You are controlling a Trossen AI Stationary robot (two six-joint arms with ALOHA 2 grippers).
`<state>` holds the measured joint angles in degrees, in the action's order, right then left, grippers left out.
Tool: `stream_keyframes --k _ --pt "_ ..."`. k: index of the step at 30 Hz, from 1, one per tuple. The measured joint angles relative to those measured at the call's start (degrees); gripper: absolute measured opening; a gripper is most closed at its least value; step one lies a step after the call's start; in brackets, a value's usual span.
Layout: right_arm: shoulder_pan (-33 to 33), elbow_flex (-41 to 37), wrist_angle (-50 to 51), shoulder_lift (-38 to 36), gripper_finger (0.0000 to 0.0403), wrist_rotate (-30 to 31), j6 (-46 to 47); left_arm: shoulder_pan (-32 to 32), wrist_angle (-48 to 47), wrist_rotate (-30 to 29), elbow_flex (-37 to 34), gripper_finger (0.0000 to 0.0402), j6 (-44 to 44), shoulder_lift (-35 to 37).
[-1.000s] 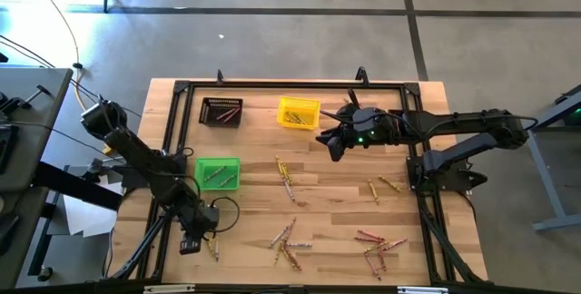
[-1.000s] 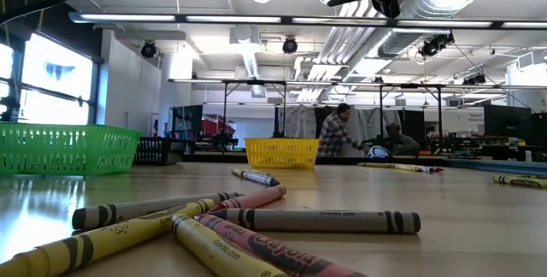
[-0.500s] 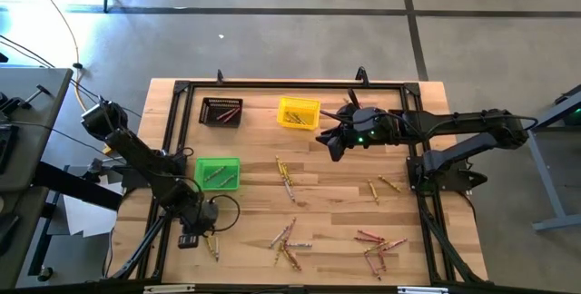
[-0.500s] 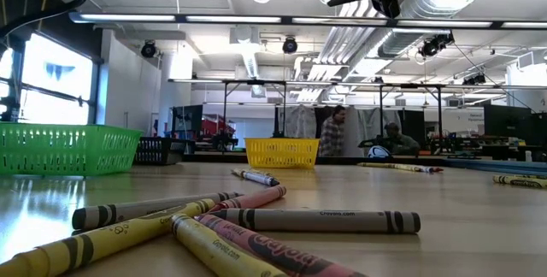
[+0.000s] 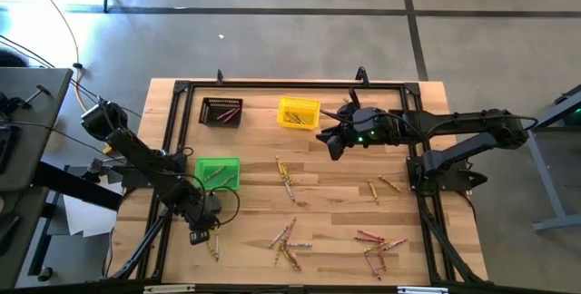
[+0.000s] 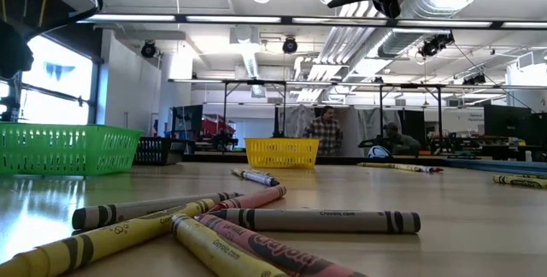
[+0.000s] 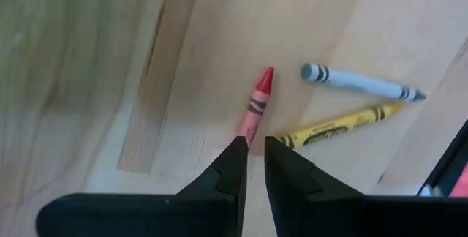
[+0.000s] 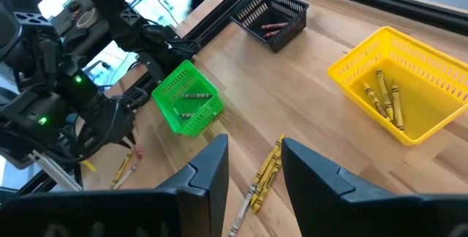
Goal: Sort crayons
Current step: Put the red crayon into the black bin
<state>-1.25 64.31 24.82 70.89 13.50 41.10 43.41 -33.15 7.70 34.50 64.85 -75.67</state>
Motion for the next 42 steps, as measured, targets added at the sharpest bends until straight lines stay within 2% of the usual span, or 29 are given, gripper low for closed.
stream_keyframes --k 5,11,18,24,34,42 --pt "0.0 0.0 0.0 0.0 0.0113 0.0 0.0 -1.0 0.0 0.1 0.0 0.0063 4.8 0.0" --pt "-0.3 0.0 0.0 0.0 0.0113 -0.2 0.0 -0.9 0.0 0.4 0.0 0.0118 5.0 0.0" --pt "-1.4 0.0 0.0 0.0 0.0113 -0.2 0.0 -0.7 0.0 -2.3 0.0 0.0159 -2.9 0.0" --pt "-1.8 0.0 0.0 0.0 0.0113 -0.2 0.3 -0.6 0.1 -4.0 0.0 0.0163 -9.3 -0.6" --pt "-1.8 0.0 0.1 0.0 0.0113 0.1 1.5 -0.5 1.1 -3.4 0.2 0.0164 -10.5 -5.9" --pt "-1.8 0.0 0.2 0.0 0.0113 0.7 2.0 -0.5 -0.5 -5.5 0.4 0.0148 -10.1 -8.9"
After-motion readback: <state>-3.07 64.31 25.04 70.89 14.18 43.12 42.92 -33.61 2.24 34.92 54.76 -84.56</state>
